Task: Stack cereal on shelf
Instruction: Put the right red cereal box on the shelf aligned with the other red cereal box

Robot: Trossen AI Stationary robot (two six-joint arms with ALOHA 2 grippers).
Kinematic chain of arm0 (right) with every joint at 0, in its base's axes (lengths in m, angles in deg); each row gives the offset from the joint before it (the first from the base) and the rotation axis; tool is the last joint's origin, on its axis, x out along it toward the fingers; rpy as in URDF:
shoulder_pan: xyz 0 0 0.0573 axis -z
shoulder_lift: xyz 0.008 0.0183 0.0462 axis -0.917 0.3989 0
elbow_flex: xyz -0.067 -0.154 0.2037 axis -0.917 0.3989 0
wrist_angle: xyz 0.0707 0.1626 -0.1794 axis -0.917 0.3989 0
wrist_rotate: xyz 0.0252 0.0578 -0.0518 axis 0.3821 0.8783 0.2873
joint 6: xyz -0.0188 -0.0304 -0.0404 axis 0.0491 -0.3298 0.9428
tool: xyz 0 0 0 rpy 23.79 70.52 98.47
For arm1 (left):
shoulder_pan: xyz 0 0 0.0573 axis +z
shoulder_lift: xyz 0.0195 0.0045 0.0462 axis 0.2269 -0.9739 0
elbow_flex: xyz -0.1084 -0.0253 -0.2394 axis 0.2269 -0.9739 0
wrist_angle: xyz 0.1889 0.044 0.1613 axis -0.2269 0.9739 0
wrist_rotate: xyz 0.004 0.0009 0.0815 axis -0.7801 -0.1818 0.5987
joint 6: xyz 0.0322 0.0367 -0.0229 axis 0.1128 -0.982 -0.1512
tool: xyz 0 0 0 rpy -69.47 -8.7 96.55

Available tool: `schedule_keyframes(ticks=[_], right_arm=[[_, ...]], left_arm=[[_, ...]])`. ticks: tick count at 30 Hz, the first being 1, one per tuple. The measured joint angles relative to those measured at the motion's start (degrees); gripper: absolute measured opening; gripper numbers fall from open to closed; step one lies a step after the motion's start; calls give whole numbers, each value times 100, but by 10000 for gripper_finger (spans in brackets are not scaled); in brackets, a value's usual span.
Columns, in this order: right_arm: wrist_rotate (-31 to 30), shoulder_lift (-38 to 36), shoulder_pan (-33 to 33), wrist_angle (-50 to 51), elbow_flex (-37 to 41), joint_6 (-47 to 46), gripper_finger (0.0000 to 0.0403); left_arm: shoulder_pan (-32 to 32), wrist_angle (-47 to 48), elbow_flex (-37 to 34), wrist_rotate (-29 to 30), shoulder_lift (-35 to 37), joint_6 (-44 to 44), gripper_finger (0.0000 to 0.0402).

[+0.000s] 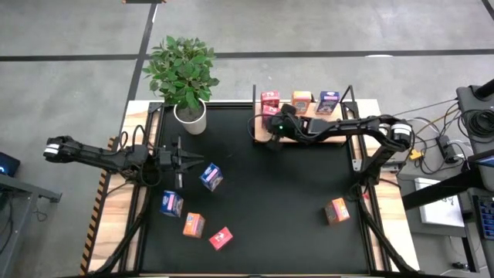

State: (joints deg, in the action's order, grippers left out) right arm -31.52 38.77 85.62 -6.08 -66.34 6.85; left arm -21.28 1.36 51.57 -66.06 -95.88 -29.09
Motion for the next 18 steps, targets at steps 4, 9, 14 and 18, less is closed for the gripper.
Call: schedule_keyframes(ticks=[4,9,14,18], right_arm=[[-253,-50,0,273,0,53,9],[-329,-69,3,295,0,131,9],[-245,-69,-11,290,0,26,9],[-222,-49,-11,182,0,-57,9]], left_arm=[[0,28,0,0,0,0,45],[0,29,0,0,0,0,45],[0,27,0,0,0,0,45],[0,27,0,0,0,0,45]])
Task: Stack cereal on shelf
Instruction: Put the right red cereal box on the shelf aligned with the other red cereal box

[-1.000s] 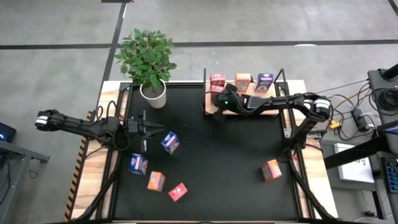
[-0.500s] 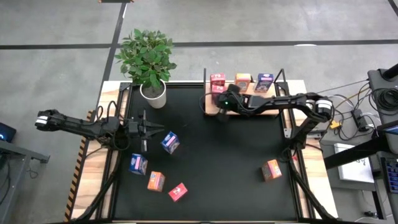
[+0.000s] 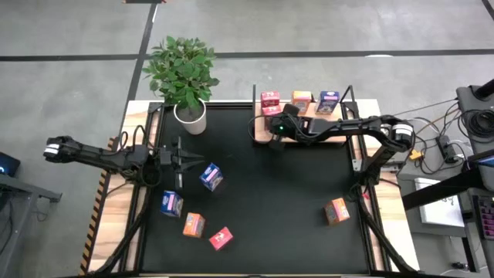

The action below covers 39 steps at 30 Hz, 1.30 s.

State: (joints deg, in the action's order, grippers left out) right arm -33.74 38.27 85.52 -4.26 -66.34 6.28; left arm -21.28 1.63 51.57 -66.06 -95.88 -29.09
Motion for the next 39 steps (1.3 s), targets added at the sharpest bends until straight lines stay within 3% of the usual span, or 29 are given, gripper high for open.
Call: schedule_keyframes(ticks=[18,28,35,39], right_arm=[[-48,24,9,-120,0,105,9],[-50,-713,-138,1253,0,-601,9],[25,-1190,437,1359,4,-677,9],[738,-1083,834,859,4,-567,9]], left_arm=[[0,-9,0,1,0,-1,45],[0,34,0,0,-2,0,45],[0,75,0,0,-2,0,45],[0,74,0,1,-2,0,45]])
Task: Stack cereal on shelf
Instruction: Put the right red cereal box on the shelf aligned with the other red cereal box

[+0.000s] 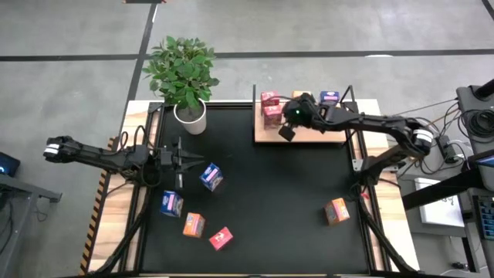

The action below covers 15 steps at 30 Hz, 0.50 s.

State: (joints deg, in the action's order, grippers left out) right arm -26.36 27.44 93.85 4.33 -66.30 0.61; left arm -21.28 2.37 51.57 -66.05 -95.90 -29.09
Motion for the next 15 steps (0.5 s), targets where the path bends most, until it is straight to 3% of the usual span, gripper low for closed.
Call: schedule_keyframes(ticks=[6,15], right_arm=[[729,305,332,-496,2,3,9],[768,298,263,-497,4,-51,9]], left_arm=[[0,2,0,-1,0,-2,45],[0,3,0,-1,0,-2,45]])
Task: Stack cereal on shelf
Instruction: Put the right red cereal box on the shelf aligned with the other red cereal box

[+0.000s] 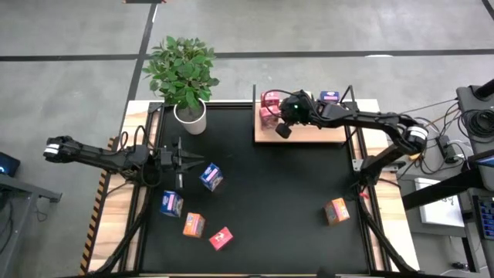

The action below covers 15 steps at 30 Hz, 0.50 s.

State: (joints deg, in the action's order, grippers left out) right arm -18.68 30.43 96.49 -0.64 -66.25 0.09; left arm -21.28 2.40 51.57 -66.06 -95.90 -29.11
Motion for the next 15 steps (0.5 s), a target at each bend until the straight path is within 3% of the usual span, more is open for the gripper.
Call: schedule_keyframes(ticks=[10,15], right_arm=[[-49,-310,-43,406,-391,-326,9],[115,-358,-52,-231,-589,-431,9]], left_arm=[[0,2,0,0,0,0,45],[1,2,0,2,0,-12,45]])
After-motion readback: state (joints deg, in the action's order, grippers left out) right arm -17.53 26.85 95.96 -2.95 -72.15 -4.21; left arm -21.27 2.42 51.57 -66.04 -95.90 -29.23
